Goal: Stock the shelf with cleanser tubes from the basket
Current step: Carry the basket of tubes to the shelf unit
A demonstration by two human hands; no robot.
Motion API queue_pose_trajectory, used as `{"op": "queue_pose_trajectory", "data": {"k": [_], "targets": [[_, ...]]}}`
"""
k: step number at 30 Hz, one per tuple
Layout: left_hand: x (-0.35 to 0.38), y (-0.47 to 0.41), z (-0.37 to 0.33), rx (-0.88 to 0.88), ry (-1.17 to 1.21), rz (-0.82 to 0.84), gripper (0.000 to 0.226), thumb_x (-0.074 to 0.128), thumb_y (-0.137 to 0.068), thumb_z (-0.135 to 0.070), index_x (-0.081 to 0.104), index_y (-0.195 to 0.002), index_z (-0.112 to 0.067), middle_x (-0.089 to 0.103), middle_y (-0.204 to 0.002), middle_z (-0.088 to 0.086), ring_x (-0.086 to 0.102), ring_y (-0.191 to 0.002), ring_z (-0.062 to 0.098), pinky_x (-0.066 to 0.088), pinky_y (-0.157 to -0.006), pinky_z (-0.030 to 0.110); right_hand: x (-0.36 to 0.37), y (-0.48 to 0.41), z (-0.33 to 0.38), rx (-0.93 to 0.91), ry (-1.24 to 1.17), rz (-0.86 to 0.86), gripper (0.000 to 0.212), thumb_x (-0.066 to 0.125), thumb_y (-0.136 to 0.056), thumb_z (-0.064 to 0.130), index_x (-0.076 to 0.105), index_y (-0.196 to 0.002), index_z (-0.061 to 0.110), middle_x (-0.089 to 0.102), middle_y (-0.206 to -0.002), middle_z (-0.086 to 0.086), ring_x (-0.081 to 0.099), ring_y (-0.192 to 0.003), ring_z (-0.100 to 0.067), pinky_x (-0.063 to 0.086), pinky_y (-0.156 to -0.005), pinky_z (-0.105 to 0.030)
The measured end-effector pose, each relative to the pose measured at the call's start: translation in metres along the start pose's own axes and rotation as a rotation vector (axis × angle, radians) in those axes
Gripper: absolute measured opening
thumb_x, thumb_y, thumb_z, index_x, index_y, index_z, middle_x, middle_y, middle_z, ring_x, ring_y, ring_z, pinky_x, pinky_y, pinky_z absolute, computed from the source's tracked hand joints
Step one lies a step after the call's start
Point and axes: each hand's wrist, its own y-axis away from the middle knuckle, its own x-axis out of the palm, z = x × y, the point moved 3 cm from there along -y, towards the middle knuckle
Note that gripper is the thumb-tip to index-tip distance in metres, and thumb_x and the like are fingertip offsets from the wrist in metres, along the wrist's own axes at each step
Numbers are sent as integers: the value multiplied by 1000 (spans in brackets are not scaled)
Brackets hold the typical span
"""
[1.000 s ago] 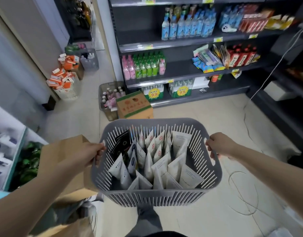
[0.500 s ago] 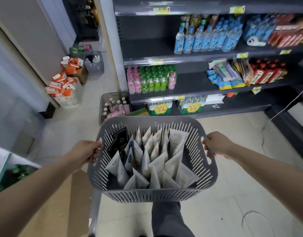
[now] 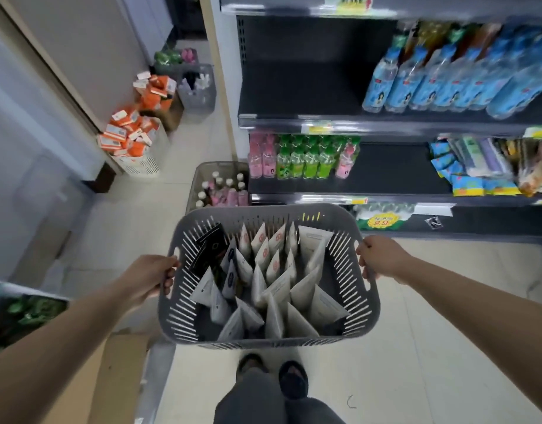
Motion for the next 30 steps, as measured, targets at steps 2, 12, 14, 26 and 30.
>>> {"op": "queue_pose_trajectory", "data": {"k": [2,12,14,26,30], "targets": [[2,-24,-12,-25,1,-2,26,47,-98,-13,60,-80,1,44,-57,7,38,-51,17,32,-53,29,-1,-30,10,16,2,9,27,43,-92,11,58,-74,-1,66,-72,-18,64,-58,-28,51,-53,-30],[2,-144,-57,-114,-80,22,23,42,-99,-9,54,-83,1,40,-59,8,36,-52,19,39,-42,23,22,-158,42,125,126,111,17,52,-82,-1,59,-67,2,72,-79,-17,70,-73,-30,55,-74,-37],[2,-161,-66,-106,-106,37,20,42,-99,-7,54,-86,2,40,-60,9,36,-52,20,41,-36,19,28,-178,47,137,150,109,25,50,-84,3,57,-61,8,68,-68,-11,64,-62,-21,52,-68,-34],[-8,-270,-77,-156,-266,65,17,50,-93,-9,60,-96,4,54,-71,18,50,-59,23,51,-58,31,62,-275,62,203,120,65,16,46,-88,8,58,-90,-2,67,-89,-19,65,-71,-31,55,-79,-46],[-9,-293,-72,-177,-279,78,20,48,-95,-10,59,-102,6,56,-81,22,53,-65,25,53,-56,31,70,-289,62,226,118,73,11,43,-93,10,54,-90,8,62,-86,-17,56,-59,-24,54,-74,-41]]}}
